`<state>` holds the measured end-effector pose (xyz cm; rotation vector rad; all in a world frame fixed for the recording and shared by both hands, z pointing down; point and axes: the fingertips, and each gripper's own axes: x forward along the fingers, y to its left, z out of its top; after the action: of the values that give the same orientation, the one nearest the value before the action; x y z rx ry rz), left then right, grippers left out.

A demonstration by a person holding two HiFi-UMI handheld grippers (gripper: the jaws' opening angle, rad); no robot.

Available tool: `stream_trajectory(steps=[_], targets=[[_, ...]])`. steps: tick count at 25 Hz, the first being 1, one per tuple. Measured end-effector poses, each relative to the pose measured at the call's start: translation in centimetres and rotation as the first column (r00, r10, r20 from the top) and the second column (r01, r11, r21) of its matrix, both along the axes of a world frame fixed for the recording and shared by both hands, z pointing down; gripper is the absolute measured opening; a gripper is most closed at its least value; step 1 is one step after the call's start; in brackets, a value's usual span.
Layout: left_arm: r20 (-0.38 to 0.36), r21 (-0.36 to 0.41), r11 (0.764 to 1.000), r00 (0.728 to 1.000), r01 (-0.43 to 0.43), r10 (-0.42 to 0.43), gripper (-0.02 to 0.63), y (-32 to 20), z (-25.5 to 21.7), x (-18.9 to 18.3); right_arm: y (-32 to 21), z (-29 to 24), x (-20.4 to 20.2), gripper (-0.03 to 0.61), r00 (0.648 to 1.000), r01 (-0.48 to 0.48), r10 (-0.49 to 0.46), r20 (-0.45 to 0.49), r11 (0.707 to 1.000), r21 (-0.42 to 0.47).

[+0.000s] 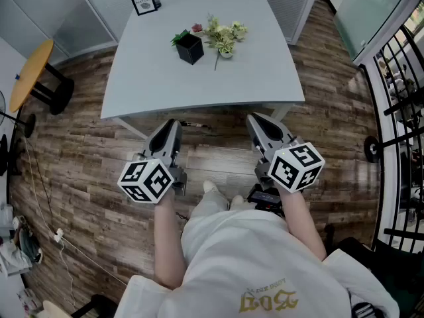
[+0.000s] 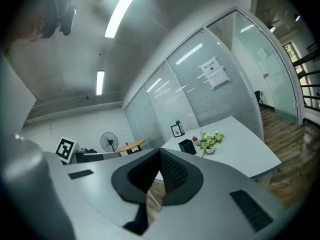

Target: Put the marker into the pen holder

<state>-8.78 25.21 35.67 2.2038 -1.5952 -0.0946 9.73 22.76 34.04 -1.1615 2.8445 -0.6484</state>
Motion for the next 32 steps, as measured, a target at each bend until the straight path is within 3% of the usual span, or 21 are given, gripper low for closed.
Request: stream_trajectory(steps=[32], targets=[[0.011, -0.025, 1.000, 1.000, -0.017, 0.018, 0.046, -0.4, 1.1, 2.4, -0.4, 1.4, 1.3, 0.017, 1.000, 0.015, -0.016, -0.024, 1.000, -0.023]])
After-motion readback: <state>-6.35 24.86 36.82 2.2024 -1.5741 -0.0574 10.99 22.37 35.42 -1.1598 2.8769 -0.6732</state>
